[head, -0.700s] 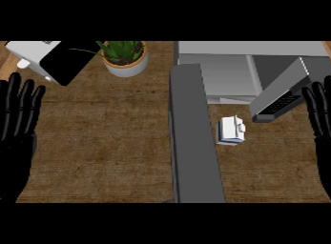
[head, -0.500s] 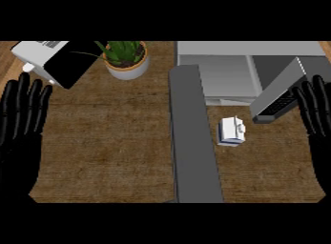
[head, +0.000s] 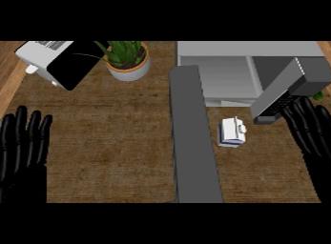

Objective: Pick up the milk, place it into the microwave and close the microwave

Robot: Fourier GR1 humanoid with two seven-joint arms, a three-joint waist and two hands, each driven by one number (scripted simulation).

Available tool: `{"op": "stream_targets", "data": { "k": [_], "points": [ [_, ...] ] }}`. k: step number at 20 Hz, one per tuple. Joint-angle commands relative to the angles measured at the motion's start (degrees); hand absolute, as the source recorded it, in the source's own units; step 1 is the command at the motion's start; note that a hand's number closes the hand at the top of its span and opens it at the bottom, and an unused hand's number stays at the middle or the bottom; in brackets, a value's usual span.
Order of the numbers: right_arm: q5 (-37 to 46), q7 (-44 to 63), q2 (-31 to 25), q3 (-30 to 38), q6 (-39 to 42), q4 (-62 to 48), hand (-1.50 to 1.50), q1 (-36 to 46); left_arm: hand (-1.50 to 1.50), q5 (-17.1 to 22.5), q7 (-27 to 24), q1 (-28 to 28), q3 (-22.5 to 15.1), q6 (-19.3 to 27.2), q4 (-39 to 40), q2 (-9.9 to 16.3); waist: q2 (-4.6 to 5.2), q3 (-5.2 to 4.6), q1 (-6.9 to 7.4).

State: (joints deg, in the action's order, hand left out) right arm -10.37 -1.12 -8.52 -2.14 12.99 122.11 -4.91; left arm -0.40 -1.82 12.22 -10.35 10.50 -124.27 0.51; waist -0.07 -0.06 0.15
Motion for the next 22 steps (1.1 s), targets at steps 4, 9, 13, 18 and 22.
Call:
{"op": "stream_targets", "data": {
  "k": [4, 9, 13, 18, 22],
  "points": [
    [2.2, -1.3, 0.6, -1.0, 2.0, 5.1, -1.50, -7.8, -1.50, 0.7, -5.2, 15.7, -5.5, -2.5, -7.8, 0.3, -0.09, 0.05, 0.07],
    [10.0, -5.6, 3.1, -4.1, 0.7, 2.0, -1.50, -8.0, -1.50, 6.6, -10.3, 19.3, 0.2, -6.3, -7.0, 2.8, -0.03, 0.04, 0.16],
    [11.4, -7.5, 3.0, -3.0, 0.4, 1.2, -1.50, -8.9, -1.50, 3.9, -12.6, 29.3, -6.3, -6.6, -12.5, 1.7, -0.09, 0.06, 0.37],
    [16.0, -10.9, 5.0, -5.5, -0.9, -7.0, -1.50, -6.6, -1.50, 7.4, -23.0, 37.2, -2.4, -11.6, -10.0, 3.5, -0.15, 0.04, 1.10],
    [20.9, -13.1, 7.1, -6.2, -4.4, -11.6, -1.50, -5.2, -1.50, 10.0, -24.1, 39.4, -0.8, -13.4, -10.8, 4.6, -0.10, 0.04, 0.88]
  ]
}}
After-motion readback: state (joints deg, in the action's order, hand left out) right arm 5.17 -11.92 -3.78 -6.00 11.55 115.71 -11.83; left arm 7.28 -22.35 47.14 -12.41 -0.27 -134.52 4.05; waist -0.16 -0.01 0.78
